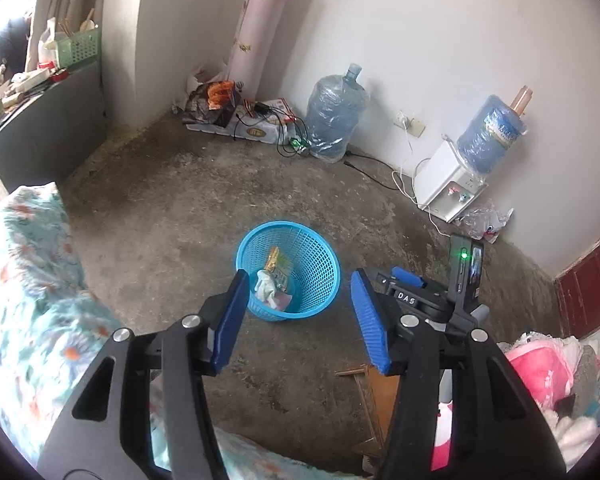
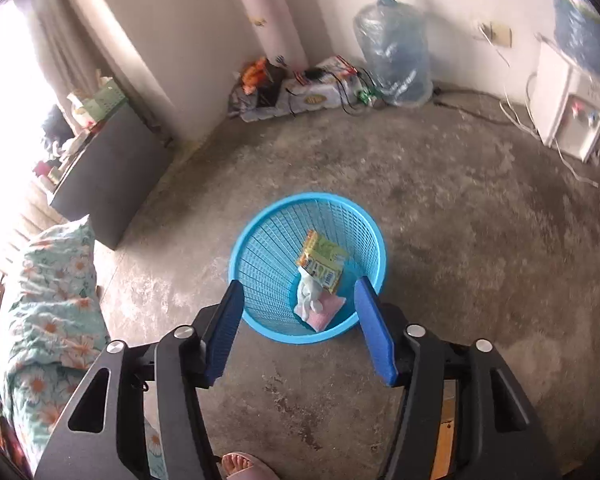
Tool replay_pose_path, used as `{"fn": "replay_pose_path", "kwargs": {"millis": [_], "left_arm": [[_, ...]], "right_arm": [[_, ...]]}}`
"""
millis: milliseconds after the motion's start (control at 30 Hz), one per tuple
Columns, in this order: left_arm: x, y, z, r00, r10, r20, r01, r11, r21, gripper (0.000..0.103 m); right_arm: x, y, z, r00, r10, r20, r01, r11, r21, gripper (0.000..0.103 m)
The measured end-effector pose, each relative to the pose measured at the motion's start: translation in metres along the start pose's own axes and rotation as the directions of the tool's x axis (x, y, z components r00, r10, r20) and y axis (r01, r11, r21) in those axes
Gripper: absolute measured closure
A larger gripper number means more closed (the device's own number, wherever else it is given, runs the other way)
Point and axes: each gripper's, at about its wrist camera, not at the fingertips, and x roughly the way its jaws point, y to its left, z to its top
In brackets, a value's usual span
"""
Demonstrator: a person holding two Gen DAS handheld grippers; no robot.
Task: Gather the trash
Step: 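Open the left tool dropping the glove while the right tool drops the snack bag into the basket, then move both open tools back over the trash on the bed, then grasp the tan crumpled paper with the left tool and lift it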
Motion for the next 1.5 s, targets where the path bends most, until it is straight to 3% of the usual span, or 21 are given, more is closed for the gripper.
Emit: {"fn": "replay_pose_path", "kwargs": {"millis": [100, 167, 333, 467, 600, 700, 833, 967, 1067, 1167, 1333, 1400, 1433, 1500], "left_arm": [[-0.061, 0.014, -0.03, 0.996, 0.051, 0.067, -0.048, 0.998, -0.041, 0.039], [-0.098, 0.024, -0.05, 0.991, 0.088, 0.098, -0.08, 0.994, -0.079, 0.038], [-0.192, 0.052, -0.101, 0.964, 0.182, 0.195, -0.15, 0.974, -0.169, 0.03], [-0.263, 0.085, -0.141, 0.928, 0.268, 0.259, -0.194, 0.941, -0.278, 0.029], [-0.321, 0.123, -0.182, 0.889, 0.334, 0.312, -0.198, 0.896, -0.397, 0.029], [-0.345, 0.149, -0.215, 0.879, 0.353, 0.321, -0.182, 0.87, -0.459, 0.029], [-0.354, 0.176, -0.24, 0.88, 0.363, 0.306, -0.188, 0.859, -0.477, 0.029], [-0.344, 0.208, -0.244, 0.89, 0.372, 0.265, -0.213, 0.851, -0.481, 0.029], [-0.327, 0.232, -0.238, 0.914, 0.346, 0.211, -0.218, 0.86, -0.461, 0.029], [-0.299, 0.25, -0.232, 0.935, 0.336, 0.116, -0.262, 0.872, -0.413, 0.029], [-0.265, 0.275, -0.226, 0.928, 0.372, 0.013, -0.341, 0.865, -0.366, 0.029], [-0.256, 0.282, -0.225, 0.924, 0.382, -0.023, -0.364, 0.857, -0.364, 0.037], [-0.252, 0.285, -0.225, 0.926, 0.375, -0.033, -0.361, 0.858, -0.366, 0.049], [-0.248, 0.288, -0.228, 0.926, 0.372, -0.058, -0.367, 0.855, -0.366, 0.06]], "right_arm": [[-0.046, 0.036, -0.001, 0.994, 0.023, 0.111, -0.011, 0.994, -0.11, 0.014], [-0.074, 0.063, -0.001, 0.983, 0.059, 0.171, -0.027, 0.982, -0.186, 0.009], [-0.137, 0.135, -0.008, 0.951, 0.22, 0.219, -0.13, 0.922, -0.364, 0.009], [-0.184, 0.188, -0.02, 0.903, 0.395, 0.167, -0.283, 0.841, -0.461, 0.009], [-0.216, 0.246, -0.045, 0.84, 0.541, 0.038, -0.424, 0.699, -0.576, 0.009], [-0.229, 0.286, -0.067, 0.807, 0.588, -0.051, -0.49, 0.62, -0.613, 0.009], [-0.232, 0.331, -0.095, 0.771, 0.616, -0.165, -0.566, 0.542, -0.62, 0.009], [-0.225, 0.365, -0.126, 0.748, 0.613, -0.257, -0.618, 0.501, -0.605, 0.009], [-0.215, 0.377, -0.142, 0.74, 0.599, -0.306, -0.64, 0.488, -0.593, 0.009], [-0.201, 0.383, -0.153, 0.738, 0.582, -0.341, -0.653, 0.49, -0.578, 0.009], [-0.181, 0.387, -0.162, 0.747, 0.546, -0.38, -0.657, 0.519, -0.546, 0.009], [-0.172, 0.387, -0.162, 0.752, 0.532, -0.389, -0.655, 0.536, -0.533, 0.009], [-0.169, 0.387, -0.161, 0.752, 0.529, -0.392, -0.656, 0.544, -0.524, 0.009], [-0.163, 0.385, -0.16, 0.751, 0.526, -0.398, -0.659, 0.557, -0.506, 0.009]]}}
